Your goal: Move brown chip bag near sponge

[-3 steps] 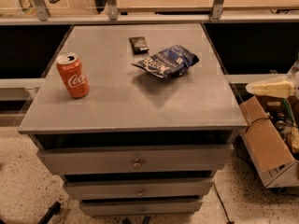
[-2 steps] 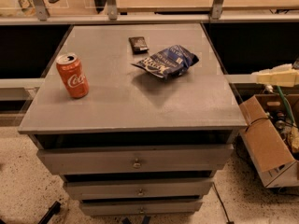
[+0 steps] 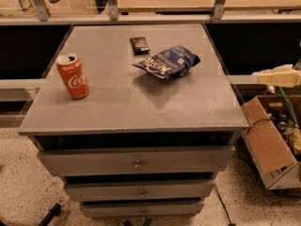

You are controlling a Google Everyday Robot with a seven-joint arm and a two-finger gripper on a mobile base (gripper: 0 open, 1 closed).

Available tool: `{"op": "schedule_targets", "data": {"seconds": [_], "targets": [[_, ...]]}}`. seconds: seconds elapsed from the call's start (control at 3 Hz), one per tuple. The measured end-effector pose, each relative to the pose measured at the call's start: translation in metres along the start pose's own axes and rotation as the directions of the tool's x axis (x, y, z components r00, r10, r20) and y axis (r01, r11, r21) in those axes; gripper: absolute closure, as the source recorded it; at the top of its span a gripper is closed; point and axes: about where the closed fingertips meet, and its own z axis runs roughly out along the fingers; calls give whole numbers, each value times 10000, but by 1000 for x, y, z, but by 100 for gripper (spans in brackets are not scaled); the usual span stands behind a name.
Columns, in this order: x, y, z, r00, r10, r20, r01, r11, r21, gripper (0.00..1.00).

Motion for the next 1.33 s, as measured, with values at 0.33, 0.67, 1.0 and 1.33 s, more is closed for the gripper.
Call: {"op": "schedule_targets", "data": {"seconds": [0.33,0.67,1.0,1.33], "targets": [[0,1,15,9979,443,464,-428,9985,-328,0],[2,0,40,9883,1221,912,-1126,9883,-1027,0],[22,-23,37,9716,2201,866,-2060,9674,-1473,0],[39,-55,6,9642,2575,636,-2473,9595,-1351,0]]}}
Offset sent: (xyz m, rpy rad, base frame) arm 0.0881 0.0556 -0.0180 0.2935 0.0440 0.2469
